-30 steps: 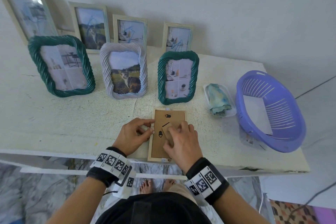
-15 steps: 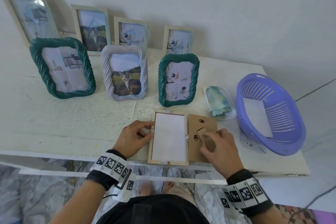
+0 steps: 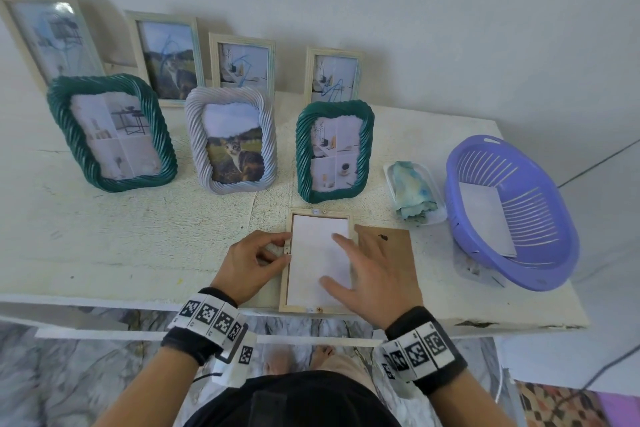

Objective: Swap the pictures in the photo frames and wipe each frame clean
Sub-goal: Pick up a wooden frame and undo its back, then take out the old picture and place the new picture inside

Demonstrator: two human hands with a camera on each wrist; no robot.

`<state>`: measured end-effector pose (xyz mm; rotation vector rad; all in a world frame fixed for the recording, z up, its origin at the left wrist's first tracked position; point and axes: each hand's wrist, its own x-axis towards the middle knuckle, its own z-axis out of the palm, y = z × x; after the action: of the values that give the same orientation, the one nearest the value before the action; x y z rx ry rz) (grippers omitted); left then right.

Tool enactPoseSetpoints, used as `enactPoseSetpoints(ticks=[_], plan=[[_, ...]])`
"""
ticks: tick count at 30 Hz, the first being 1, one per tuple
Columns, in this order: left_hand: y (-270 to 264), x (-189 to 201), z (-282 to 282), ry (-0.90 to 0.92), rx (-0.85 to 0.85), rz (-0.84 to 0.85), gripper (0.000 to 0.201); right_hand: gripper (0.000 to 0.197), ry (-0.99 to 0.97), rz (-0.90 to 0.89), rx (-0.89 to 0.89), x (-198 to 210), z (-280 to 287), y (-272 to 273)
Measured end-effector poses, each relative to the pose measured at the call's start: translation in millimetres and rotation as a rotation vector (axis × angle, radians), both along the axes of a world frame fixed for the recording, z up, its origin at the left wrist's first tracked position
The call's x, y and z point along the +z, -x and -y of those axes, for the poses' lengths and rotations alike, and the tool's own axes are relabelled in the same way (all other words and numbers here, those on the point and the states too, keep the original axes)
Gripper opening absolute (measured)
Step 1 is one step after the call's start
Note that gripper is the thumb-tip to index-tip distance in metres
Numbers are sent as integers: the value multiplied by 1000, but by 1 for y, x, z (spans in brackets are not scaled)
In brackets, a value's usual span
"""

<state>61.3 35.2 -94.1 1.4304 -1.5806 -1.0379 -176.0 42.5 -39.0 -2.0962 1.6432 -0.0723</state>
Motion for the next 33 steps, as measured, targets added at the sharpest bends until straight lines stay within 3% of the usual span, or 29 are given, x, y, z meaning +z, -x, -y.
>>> enactPoseSetpoints(ticks=[4, 9, 22, 30, 33], plan=[[-1, -2, 0, 2, 5, -3, 38, 109, -100, -170, 113, -5, 11, -24], [-1, -1, 0, 6, 14, -16, 39, 122, -104, -240, 106, -17, 16, -32], [0, 3, 0, -5, 2, 4, 38, 119, -120, -208, 62, -8, 17, -39], [2, 13, -2, -30, 51, -40, 41, 102, 94, -43, 22, 7, 17, -35], [7, 29, -1, -94, 81, -174, 38, 103, 66, 77, 2, 15, 13, -32]])
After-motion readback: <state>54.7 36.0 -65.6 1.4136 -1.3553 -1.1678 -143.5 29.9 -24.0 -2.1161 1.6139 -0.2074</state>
